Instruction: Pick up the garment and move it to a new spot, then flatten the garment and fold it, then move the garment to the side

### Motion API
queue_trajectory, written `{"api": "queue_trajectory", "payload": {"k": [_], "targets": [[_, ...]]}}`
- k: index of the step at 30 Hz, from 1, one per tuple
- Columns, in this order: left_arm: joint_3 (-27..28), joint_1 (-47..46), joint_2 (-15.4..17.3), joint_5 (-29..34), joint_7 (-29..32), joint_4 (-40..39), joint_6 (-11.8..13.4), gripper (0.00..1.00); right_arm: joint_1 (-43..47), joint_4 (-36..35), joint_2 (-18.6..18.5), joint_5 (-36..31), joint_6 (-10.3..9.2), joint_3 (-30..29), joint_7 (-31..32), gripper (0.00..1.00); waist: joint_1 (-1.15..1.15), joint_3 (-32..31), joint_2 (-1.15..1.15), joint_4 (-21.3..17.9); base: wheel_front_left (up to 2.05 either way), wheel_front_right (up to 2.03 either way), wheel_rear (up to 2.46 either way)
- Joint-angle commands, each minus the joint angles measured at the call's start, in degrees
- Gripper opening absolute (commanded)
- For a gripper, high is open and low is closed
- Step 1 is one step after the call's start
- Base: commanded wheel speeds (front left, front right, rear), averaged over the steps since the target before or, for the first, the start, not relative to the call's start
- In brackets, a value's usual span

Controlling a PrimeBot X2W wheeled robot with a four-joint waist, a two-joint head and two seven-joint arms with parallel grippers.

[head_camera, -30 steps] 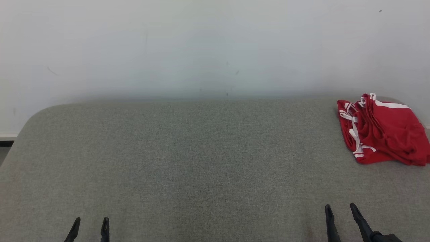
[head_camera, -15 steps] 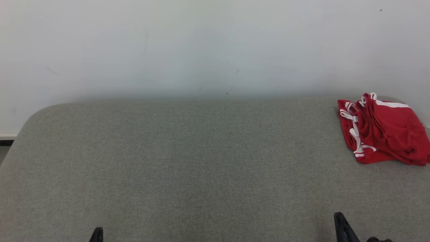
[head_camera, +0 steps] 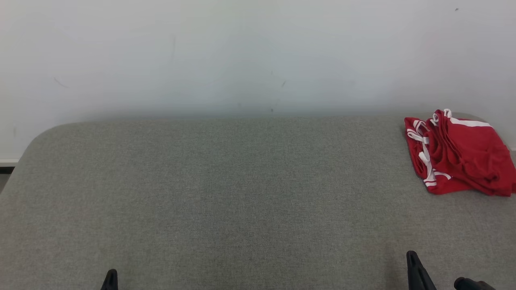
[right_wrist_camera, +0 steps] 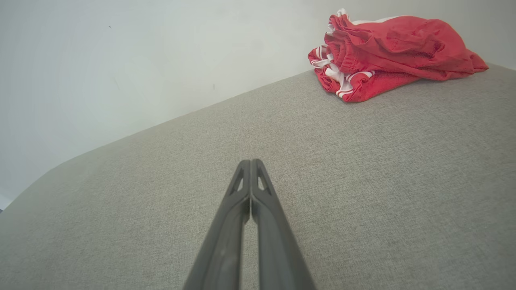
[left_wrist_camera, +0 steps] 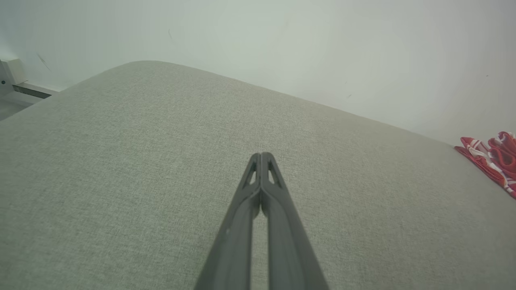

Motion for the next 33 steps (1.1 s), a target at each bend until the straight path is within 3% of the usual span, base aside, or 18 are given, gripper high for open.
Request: {"api": "queue_trajectory", "payload": {"k": [1,33], "targets": [[0.48,-1.63,0.11,-2.04,0.39,-0.64,0.02,0.0,-1.57,-0.96,0.04,2.22,-0.01,-0.22,0.43,0.0,0.0,0.03,0.0,-0.02,0.0,0.0,0.0],[2.52,-6.51,-2.13,-28.59,7.34,0.54,0.05,0.0,-6.11,-0.87,0.68,30.3,-0.04,-0.8,7.37,0.0,0.0,0.99,0.0,-0.5,0.0,0.0,0.0]]}}
